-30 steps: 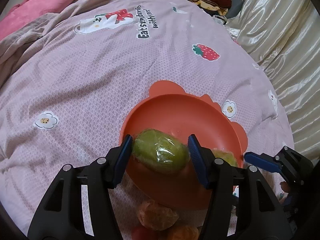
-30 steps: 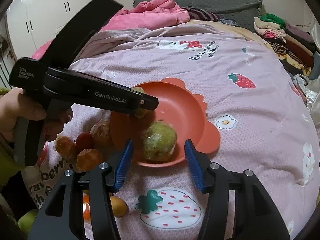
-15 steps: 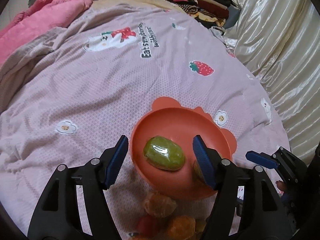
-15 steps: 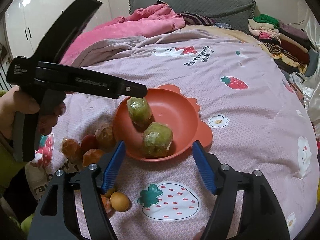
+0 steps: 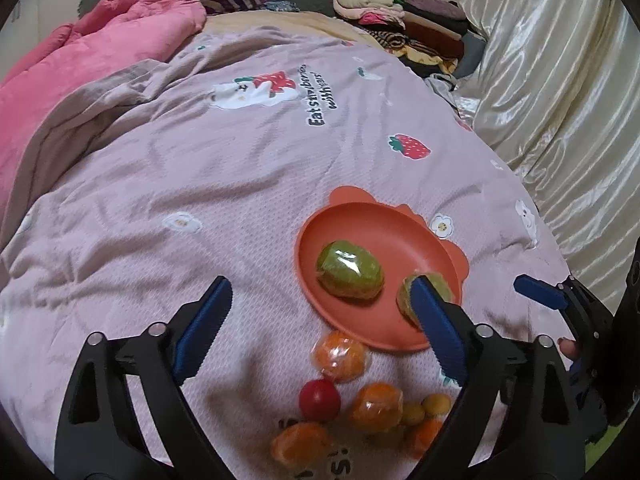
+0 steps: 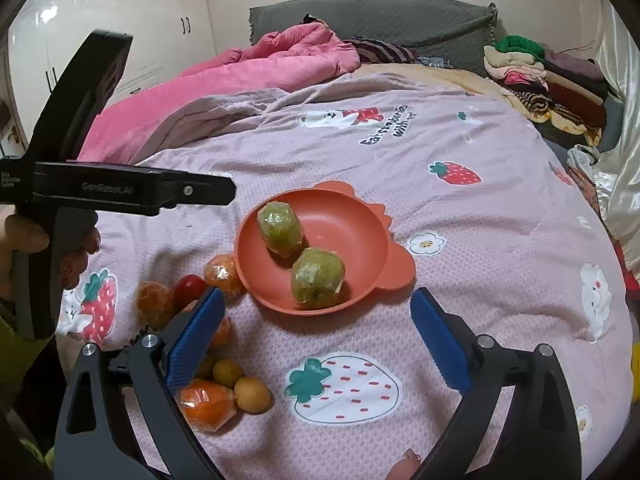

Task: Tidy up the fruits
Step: 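Lift both open tools away from the plate back toward the remaining fruits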

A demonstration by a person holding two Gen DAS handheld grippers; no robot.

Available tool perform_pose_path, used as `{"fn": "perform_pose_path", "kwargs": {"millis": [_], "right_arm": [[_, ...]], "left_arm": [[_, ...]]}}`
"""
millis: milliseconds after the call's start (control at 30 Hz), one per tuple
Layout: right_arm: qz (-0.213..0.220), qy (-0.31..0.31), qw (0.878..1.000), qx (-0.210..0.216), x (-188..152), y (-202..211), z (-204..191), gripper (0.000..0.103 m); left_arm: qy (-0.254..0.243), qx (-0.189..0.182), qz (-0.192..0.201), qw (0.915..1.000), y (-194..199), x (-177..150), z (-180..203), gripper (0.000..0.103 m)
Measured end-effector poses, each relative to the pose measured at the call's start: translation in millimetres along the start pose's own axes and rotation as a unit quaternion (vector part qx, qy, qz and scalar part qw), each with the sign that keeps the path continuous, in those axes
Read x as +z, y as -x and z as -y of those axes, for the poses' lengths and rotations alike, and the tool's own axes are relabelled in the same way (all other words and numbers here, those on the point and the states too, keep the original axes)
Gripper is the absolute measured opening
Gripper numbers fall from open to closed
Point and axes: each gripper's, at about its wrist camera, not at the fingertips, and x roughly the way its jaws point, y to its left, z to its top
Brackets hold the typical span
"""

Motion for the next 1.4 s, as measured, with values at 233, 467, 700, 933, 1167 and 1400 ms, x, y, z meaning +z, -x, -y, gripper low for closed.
{"fn": "perform_pose_path", "kwargs": {"millis": [233, 467, 700, 933, 1167, 1400], "right_arm": [[0.006, -0.005, 1.0, -0.006, -5, 11, -4, 0.095], [0.009, -0.004, 1.0, -0.005, -9, 20, -12, 0.096], [0.012, -0.002, 1.0, -0.004, -10, 28, -21, 0.096], [0.014, 0.001, 1.0, -0.003, -14, 35, -29, 0.096], [0.01, -0.001, 1.0, 0.002, -22, 39, -36, 0.096], [0.0, -0.003, 1.0, 0.009, -29, 41, -43, 0.096]], "left_arm": [[0.006, 0.01, 0.01, 0.9999, 17, -11, -7, 0.093], [0.008, 0.02, 0.017, 0.9996, 29, -19, -10, 0.093], [0.005, 0.026, 0.021, 0.9994, 40, -28, -11, 0.093], [0.003, 0.031, 0.027, 0.9991, 50, -37, -10, 0.093], [0.001, 0.036, 0.026, 0.999, 55, -46, -11, 0.093], [0.0, 0.042, 0.021, 0.9989, 59, -60, -14, 0.093]]}}
